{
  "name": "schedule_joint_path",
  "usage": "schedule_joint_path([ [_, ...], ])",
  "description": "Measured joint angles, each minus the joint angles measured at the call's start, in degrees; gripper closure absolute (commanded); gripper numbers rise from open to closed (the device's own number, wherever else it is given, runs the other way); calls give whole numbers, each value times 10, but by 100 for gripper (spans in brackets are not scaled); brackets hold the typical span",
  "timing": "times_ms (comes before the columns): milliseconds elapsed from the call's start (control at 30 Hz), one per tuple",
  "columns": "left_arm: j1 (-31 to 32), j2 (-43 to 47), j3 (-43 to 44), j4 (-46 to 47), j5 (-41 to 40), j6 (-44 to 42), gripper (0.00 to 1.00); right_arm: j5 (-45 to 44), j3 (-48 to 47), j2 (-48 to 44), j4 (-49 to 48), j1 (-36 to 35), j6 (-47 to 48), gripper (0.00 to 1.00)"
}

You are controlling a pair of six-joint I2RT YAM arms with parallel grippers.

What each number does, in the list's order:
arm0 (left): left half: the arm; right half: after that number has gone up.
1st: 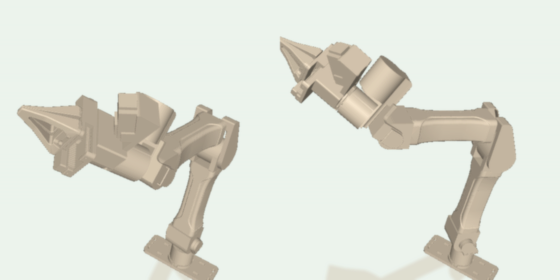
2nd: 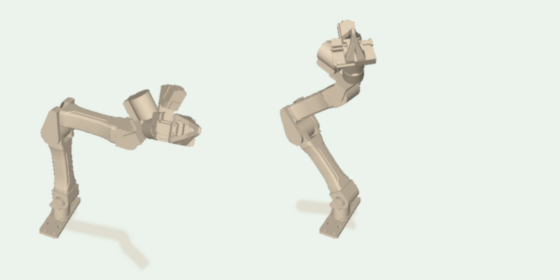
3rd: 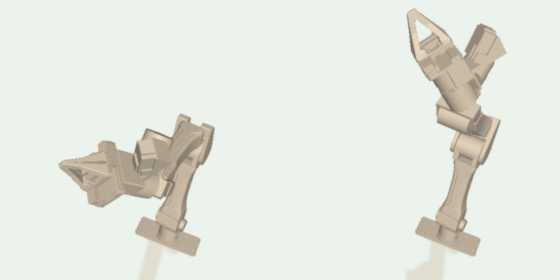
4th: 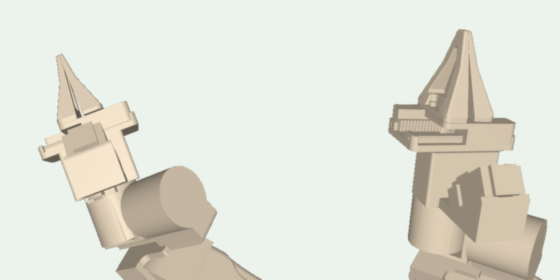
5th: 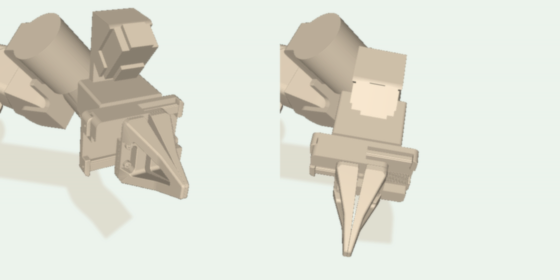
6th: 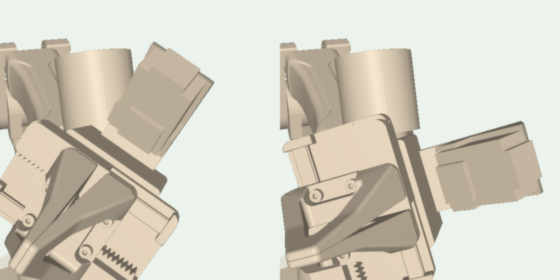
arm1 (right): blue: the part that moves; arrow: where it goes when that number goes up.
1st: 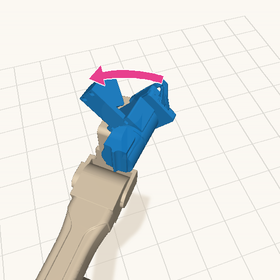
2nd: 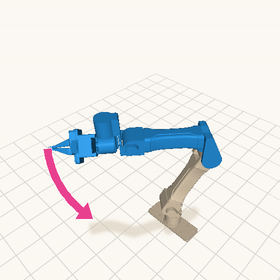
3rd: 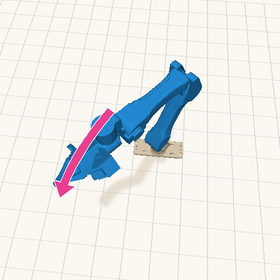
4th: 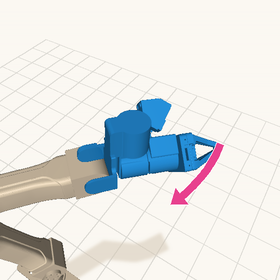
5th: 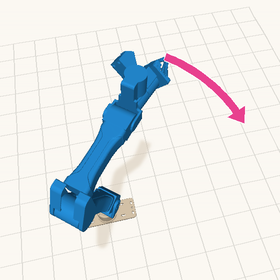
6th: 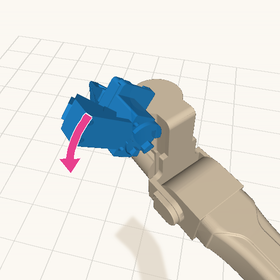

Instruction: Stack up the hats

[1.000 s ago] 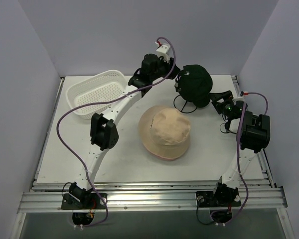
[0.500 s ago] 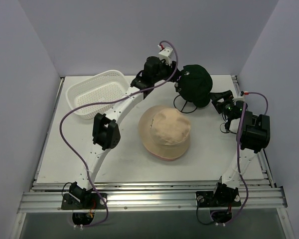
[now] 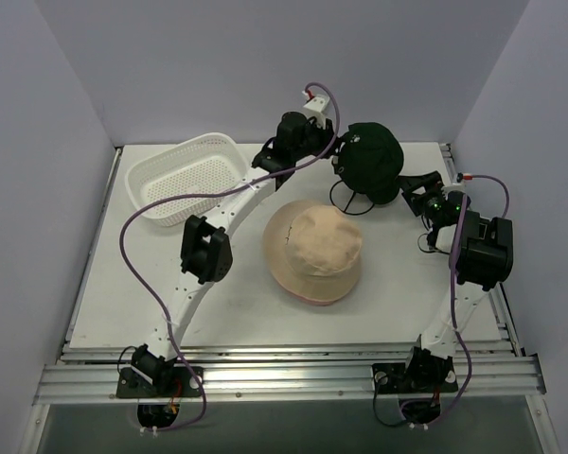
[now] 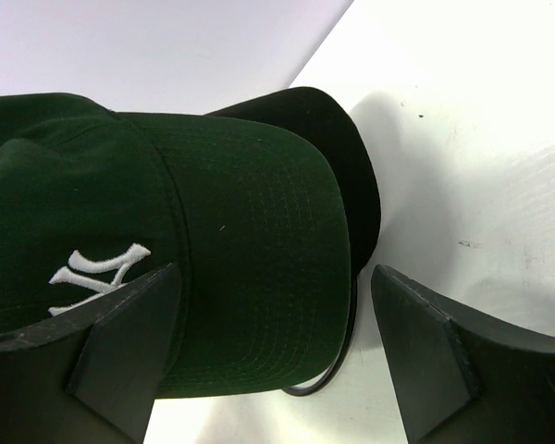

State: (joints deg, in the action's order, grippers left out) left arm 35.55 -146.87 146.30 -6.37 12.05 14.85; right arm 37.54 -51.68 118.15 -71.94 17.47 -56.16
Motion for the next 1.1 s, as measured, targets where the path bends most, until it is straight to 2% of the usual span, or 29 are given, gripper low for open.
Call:
schedule_joint_path([
  [200, -2, -21, 14, -2, -11, 21, 98, 0, 0, 0, -3, 0, 0, 20],
  [600, -22, -22, 14, -8, -33, 45, 98, 0, -9, 12, -14, -22, -16, 21],
  [1100, -27, -22, 14, -18, -37, 44, 98, 0, -10, 54, -21, -36, -78, 37],
])
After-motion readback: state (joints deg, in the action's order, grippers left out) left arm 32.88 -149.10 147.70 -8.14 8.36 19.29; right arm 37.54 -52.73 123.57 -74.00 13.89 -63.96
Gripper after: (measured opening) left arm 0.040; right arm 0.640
